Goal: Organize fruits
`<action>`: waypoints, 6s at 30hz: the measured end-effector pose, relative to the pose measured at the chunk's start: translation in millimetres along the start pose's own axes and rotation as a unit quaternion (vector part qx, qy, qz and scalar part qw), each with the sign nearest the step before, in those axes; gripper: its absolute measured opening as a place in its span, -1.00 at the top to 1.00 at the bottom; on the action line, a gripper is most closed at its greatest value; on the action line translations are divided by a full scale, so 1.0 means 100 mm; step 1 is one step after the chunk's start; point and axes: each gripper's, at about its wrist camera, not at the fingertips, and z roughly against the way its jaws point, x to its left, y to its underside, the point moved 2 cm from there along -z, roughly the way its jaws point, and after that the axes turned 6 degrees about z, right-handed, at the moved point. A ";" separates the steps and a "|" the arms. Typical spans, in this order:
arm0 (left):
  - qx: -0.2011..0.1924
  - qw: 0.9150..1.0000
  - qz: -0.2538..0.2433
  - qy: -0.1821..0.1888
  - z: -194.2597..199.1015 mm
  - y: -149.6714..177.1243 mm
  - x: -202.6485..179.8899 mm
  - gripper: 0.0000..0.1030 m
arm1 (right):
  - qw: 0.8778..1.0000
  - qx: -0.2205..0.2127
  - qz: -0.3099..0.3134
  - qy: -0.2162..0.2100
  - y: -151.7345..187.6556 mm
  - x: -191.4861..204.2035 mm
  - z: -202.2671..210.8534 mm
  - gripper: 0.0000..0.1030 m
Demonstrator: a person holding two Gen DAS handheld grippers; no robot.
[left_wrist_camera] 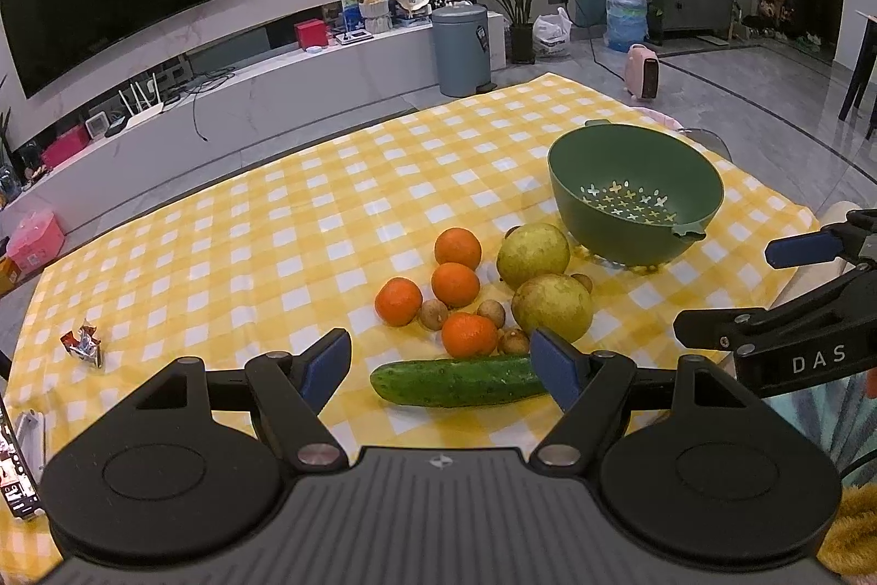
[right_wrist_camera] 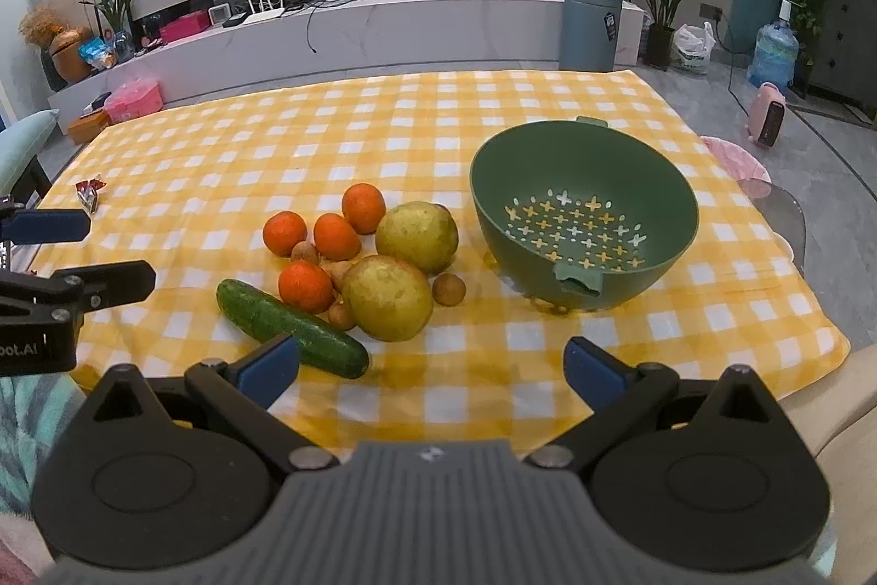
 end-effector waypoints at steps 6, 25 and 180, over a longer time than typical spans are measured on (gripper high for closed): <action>-0.001 1.000 0.000 0.001 0.00 0.01 -0.01 -0.70 | 1.000 0.000 0.000 0.000 0.00 0.01 -0.01 -0.92; 0.004 1.000 -0.003 0.006 -0.02 0.06 -0.08 -0.70 | 1.000 0.001 0.002 0.001 0.00 0.01 -0.01 -0.92; 0.124 0.983 0.046 0.131 -2.05 -0.53 -0.47 -0.45 | 0.988 0.133 0.079 0.023 -0.66 -1.30 -2.02 -0.28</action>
